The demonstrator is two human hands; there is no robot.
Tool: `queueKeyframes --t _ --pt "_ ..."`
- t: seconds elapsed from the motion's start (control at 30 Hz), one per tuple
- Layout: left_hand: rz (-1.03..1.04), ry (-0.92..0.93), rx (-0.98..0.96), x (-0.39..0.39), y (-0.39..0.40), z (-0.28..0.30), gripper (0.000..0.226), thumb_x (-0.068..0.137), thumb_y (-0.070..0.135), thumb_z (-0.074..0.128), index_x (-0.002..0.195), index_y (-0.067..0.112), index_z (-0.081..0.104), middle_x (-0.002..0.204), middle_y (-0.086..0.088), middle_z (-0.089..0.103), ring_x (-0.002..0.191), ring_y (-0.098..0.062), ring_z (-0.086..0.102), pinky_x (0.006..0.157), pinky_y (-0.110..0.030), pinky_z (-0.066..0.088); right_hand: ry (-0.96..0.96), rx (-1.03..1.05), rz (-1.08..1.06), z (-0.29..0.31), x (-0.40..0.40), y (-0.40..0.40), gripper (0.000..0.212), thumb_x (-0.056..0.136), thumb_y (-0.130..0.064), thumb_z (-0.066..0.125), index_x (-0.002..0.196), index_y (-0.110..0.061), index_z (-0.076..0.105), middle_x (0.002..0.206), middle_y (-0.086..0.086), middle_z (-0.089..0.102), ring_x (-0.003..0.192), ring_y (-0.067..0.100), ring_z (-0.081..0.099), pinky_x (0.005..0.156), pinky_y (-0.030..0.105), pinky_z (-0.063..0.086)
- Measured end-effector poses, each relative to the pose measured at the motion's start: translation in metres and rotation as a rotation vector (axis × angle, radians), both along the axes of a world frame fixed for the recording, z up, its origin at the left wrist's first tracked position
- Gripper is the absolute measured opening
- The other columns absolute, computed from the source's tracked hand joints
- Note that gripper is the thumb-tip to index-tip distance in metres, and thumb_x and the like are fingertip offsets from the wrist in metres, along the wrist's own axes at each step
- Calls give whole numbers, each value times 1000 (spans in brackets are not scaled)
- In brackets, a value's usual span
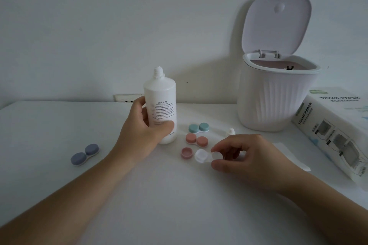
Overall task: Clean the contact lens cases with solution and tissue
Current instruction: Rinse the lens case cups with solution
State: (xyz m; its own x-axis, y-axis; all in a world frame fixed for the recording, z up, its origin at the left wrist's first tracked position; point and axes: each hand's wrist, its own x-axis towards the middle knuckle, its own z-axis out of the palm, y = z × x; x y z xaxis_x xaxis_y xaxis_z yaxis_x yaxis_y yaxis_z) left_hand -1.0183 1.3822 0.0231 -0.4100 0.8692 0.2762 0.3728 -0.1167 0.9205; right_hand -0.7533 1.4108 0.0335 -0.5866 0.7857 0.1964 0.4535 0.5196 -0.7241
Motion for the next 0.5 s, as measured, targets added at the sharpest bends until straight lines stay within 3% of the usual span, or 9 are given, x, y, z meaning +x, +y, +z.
queueKeyframes --t 0.13,0.3,0.4,0.5 --pt "64 52 56 6 3 -3 80 63 35 96 121 38 41 112 23 62 91 18 62 70 -7 48 21 -4 -2 0 0 0 14 75 -35 85 86 -37 76 73 -21 69 65 -4 62 64 6 45" --pt "45 126 90 -4 -1 3 68 61 38 94 114 42 52 114 24 68 92 9 68 74 -20 52 69 -25 -32 2 2 2 14 73 -36 84 86 -39 77 74 -17 72 65 -4 64 63 5 44" --pt "-12 227 105 -9 -8 10 67 57 46 87 116 49 55 114 28 68 98 6 68 73 -13 52 105 -11 -70 5 6 5 15 74 -34 85 87 -36 77 76 -15 74 67 -1 66 63 5 45" --pt "-47 363 146 -14 -15 17 67 62 36 93 117 51 56 116 28 64 108 6 63 83 -10 50 154 -2 -106 10 8 6 18 73 -30 87 89 -32 78 76 -12 75 67 1 68 64 6 47"
